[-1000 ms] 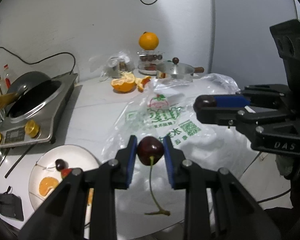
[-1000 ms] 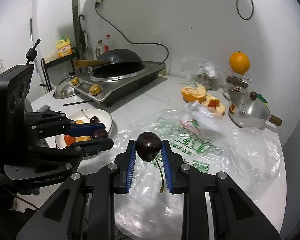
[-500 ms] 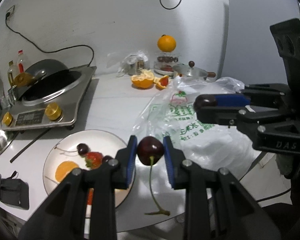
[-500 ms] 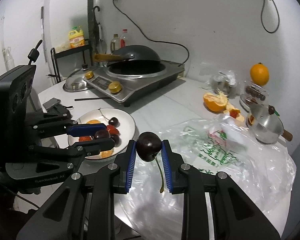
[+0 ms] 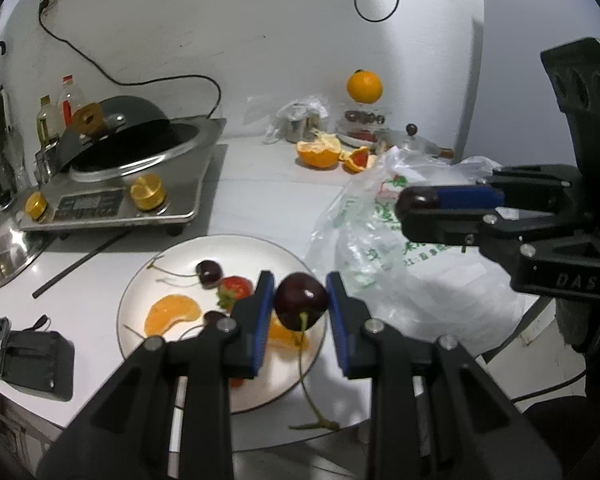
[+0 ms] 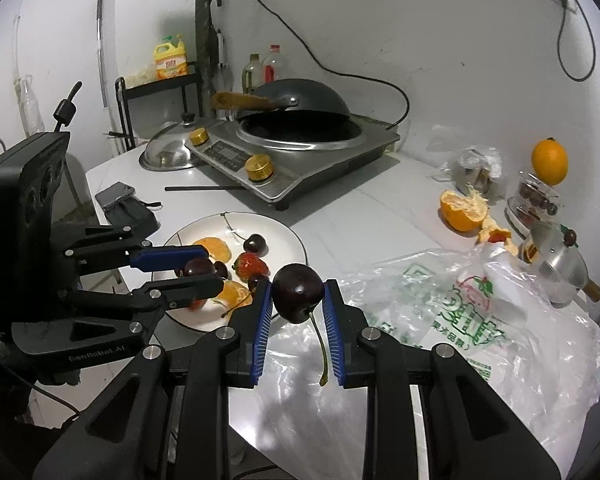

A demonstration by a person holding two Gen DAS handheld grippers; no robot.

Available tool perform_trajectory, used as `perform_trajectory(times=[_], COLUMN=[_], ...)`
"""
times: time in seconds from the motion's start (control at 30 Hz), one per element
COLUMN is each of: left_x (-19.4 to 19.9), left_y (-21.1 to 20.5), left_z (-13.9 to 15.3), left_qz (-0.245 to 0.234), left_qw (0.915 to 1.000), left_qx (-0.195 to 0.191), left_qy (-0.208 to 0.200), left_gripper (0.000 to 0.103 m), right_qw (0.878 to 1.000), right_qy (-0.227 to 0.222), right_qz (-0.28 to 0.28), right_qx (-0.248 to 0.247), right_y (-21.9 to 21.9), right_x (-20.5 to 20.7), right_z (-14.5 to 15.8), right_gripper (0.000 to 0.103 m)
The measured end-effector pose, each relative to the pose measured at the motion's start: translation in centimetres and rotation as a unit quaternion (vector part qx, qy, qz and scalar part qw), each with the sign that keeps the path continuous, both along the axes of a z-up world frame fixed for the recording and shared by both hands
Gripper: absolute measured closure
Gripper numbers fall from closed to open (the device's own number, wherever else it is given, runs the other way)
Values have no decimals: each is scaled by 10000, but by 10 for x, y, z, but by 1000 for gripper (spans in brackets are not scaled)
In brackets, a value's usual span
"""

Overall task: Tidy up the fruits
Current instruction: 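Carry both held cherries from the bag over the white plate, then lower the cherries onto the plate and open both tools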

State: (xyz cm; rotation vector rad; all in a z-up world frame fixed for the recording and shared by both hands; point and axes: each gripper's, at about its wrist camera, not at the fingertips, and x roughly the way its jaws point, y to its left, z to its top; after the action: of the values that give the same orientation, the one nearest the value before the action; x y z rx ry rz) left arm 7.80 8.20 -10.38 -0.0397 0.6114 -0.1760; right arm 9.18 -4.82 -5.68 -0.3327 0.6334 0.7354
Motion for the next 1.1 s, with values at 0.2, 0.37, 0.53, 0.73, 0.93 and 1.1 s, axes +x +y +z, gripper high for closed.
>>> perform_trajectory(times=[0.2,0.37,0.53,0.73,0.93,1.1], left_x=[2,5,12,22,35,49], left_y=[21,37,53,65,73,78], left_z=[-7,-14,-20,-27,-33,-40], left_qz=[134,242,342,391,386,409], left_qw=[9999,9996,9993,9990,9990,9987], left_qx=[-47,-78,-108,-136,-169,-158], left_qy=[39,79,97,140,179,248], left_gripper=[76,76,76,76,76,76], right_qw=[9999,9997,9993,9988,9983,9977], right_qy=[75,140,216,319,410,493], right_qz=[101,170,233,287,331,353], right_qx=[-86,-137,-194,-238,-264,-291], right_y=[19,34,47,59,70,77], right_x=[7,14,21,33,45,58], right_z=[-7,-12,-20,-28,-36,-45], right_gripper=[76,76,76,76,76,76])
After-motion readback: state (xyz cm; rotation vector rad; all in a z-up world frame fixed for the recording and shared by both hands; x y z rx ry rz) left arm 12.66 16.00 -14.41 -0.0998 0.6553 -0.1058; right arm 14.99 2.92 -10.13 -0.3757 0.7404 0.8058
